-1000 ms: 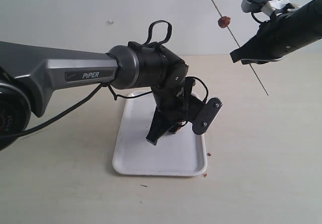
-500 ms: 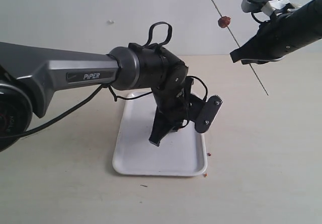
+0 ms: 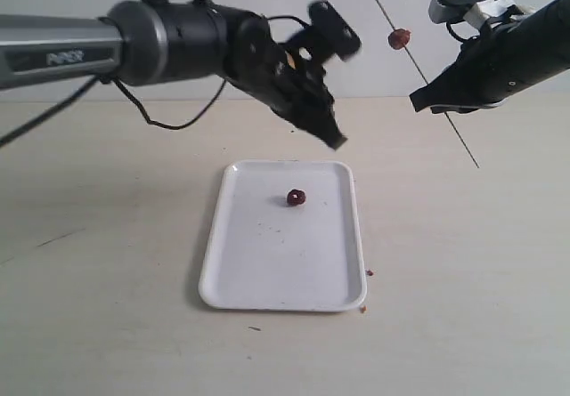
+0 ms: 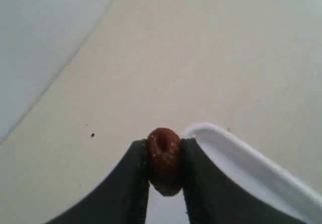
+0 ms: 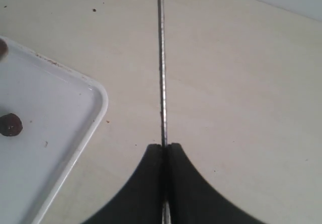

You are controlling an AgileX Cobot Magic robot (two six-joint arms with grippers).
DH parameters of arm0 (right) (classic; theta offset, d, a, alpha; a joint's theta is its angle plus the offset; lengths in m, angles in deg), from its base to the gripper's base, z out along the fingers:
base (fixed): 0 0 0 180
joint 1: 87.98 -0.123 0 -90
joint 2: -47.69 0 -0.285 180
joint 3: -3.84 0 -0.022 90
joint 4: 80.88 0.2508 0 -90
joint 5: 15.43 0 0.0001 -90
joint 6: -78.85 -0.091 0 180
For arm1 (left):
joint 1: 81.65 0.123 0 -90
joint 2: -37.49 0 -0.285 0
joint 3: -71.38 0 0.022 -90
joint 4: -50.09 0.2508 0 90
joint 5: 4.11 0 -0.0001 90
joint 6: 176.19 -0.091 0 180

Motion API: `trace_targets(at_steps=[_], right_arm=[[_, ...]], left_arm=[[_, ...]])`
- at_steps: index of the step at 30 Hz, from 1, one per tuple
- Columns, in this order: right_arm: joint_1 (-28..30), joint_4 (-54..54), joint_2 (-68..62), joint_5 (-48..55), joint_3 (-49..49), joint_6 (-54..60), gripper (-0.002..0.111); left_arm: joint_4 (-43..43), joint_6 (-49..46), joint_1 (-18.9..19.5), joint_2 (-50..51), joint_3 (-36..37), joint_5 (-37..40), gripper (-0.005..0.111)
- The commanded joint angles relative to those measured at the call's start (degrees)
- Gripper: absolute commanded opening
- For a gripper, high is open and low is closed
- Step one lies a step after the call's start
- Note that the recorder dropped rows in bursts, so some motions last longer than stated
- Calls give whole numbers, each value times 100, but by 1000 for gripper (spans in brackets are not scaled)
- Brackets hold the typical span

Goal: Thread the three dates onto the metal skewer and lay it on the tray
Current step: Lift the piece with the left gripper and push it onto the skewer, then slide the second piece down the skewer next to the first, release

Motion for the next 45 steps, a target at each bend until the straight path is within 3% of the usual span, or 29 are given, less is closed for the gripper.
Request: trace_targets(at_steps=[1,5,8,12,15,45], right_arm=[[30,22,63,-7,81,-80,0],[18,180,63,363,309,151,0],[18,762,63,908,494,940,0],[18,1776,36,1877,597,2426,0],[18,2100,-50,2183,597,2836,0],[18,2509,-204,1921,597,3070,0]], left_arm=[[-1707,1676,685,-241,-10,-154,23],[-3846,1775,1329,-239,-10,172,23],[-4809,1543,1613,-239,-10,503,23],[-5978,975,1773,-239,-10,833,23],[-6512,648,1773,-239,-10,983,23],[-6427,137,1763,-231,-10,1222,23]])
